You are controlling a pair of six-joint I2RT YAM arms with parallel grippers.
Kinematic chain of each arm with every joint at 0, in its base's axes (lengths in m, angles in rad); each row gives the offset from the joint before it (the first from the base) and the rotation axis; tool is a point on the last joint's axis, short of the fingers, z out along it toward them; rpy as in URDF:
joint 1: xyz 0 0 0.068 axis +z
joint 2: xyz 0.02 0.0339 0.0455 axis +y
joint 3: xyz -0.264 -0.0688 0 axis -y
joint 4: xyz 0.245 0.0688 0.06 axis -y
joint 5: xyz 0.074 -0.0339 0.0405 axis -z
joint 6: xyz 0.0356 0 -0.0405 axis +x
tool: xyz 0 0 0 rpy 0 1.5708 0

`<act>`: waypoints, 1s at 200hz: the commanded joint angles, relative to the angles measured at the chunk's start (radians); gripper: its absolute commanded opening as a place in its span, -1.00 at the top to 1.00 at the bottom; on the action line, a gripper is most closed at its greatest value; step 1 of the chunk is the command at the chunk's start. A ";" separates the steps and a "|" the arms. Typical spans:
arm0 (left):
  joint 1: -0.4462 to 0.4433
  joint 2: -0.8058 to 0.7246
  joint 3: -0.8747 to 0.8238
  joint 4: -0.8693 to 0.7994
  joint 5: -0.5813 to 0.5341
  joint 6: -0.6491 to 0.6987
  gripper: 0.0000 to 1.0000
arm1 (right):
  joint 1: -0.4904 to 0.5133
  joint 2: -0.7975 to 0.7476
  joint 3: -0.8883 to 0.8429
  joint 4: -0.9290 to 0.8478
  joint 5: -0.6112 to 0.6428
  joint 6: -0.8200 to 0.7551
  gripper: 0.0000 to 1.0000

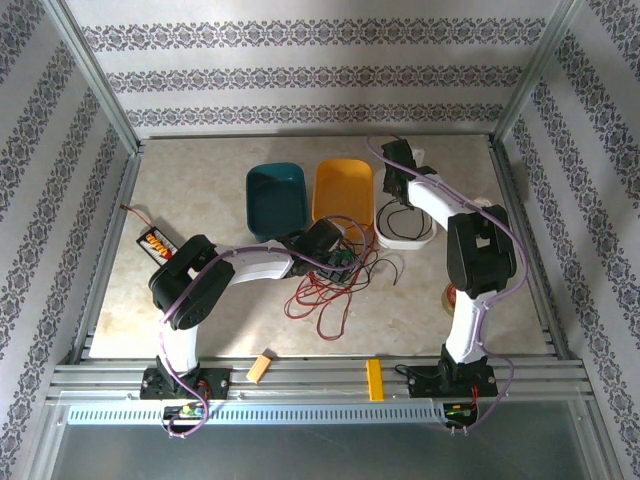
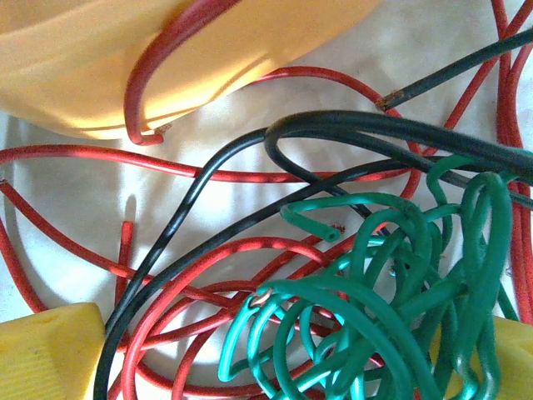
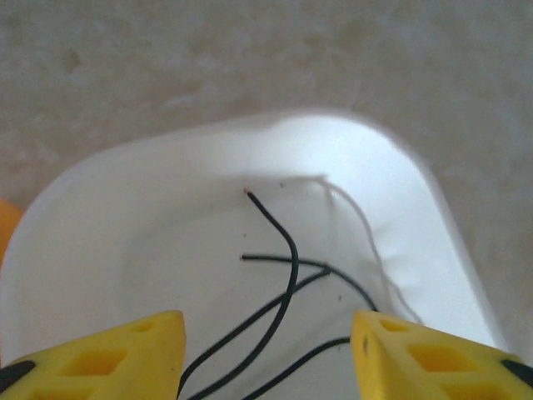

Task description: Untangle the cables

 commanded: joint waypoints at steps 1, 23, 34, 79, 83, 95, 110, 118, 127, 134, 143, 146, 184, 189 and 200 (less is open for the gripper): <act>0.014 0.057 -0.029 -0.200 -0.043 0.022 -0.98 | -0.023 -0.096 -0.046 -0.005 -0.069 0.072 -0.15; 0.014 0.052 -0.026 -0.201 -0.046 0.021 -0.98 | -0.025 -0.188 -0.112 0.038 -0.081 0.077 -0.15; 0.014 0.051 -0.022 -0.205 -0.045 0.023 -0.99 | -0.020 -0.239 -0.149 0.053 -0.112 0.072 -0.15; 0.027 0.025 -0.028 -0.169 0.022 0.024 -0.98 | 0.054 -0.494 -0.378 0.068 -0.244 0.034 -0.16; 0.031 0.019 -0.033 -0.161 0.031 0.022 -0.98 | 0.063 -0.515 -0.403 0.068 -0.264 0.031 -0.16; 0.039 0.006 -0.040 -0.145 0.053 0.020 -0.98 | 0.087 -0.574 -0.470 0.058 -0.311 0.036 -0.16; 0.042 -0.005 -0.045 -0.132 0.070 0.020 -0.98 | 0.123 -0.642 -0.556 0.054 -0.387 0.040 -0.16; 0.043 -0.007 -0.046 -0.129 0.075 0.022 -0.98 | 0.144 -0.667 -0.594 0.049 -0.428 0.036 -0.16; 0.042 -0.008 -0.046 -0.129 0.076 0.021 -0.98 | 0.176 -0.686 -0.628 0.043 -0.461 0.021 -0.16; 0.043 -0.007 -0.045 -0.128 0.075 0.019 -0.98 | 0.200 -0.695 -0.651 0.032 -0.467 0.011 -0.16; 0.043 -0.006 -0.045 -0.127 0.072 0.016 -0.98 | 0.230 -0.700 -0.677 0.023 -0.472 0.006 -0.17; 0.043 -0.004 -0.045 -0.127 0.071 0.016 -0.98 | 0.237 -0.699 -0.683 0.022 -0.475 0.006 -0.17; 0.043 -0.006 -0.036 -0.134 0.062 0.013 -0.98 | 0.296 -0.635 -0.736 0.026 -0.493 0.029 -0.16; 0.043 -0.005 -0.037 -0.134 0.061 0.011 -0.98 | 0.301 -0.620 -0.734 0.026 -0.490 0.032 -0.16; 0.043 -0.006 -0.036 -0.134 0.058 0.008 -0.98 | 0.308 -0.586 -0.731 0.029 -0.485 0.033 -0.15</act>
